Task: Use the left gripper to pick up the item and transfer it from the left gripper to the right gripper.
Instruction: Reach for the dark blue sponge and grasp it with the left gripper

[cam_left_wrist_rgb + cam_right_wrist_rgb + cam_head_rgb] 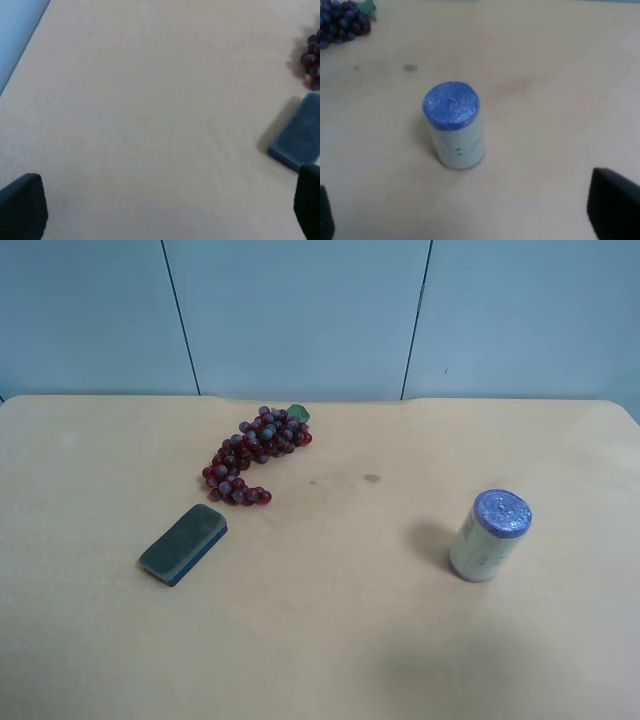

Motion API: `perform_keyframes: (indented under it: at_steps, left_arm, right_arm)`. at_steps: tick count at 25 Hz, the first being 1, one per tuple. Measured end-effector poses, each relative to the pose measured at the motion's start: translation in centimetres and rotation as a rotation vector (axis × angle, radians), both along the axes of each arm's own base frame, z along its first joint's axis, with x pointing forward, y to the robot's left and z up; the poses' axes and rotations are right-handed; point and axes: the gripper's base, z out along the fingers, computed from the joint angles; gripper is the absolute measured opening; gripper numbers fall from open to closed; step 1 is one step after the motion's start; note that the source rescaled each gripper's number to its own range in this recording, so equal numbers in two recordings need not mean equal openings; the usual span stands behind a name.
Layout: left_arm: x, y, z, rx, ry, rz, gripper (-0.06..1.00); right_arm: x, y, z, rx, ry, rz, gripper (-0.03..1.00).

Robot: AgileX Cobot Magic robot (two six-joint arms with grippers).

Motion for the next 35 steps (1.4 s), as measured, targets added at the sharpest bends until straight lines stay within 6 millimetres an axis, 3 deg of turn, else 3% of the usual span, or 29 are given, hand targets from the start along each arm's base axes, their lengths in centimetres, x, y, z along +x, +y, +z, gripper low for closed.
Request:
perform_keyframes:
  at_steps: [29,35]
  left_arm:
    - [0.0,0.0,0.0,0.001,-0.001,0.000,1.00]
    - [2.1,0.1,1.7,0.029,0.137,-0.036,1.00]
  right_arm:
    - [0.0,0.0,0.0,0.000,0.000,0.000,1.00]
    - [0.0,0.0,0.0,0.000,0.000,0.000,1.00]
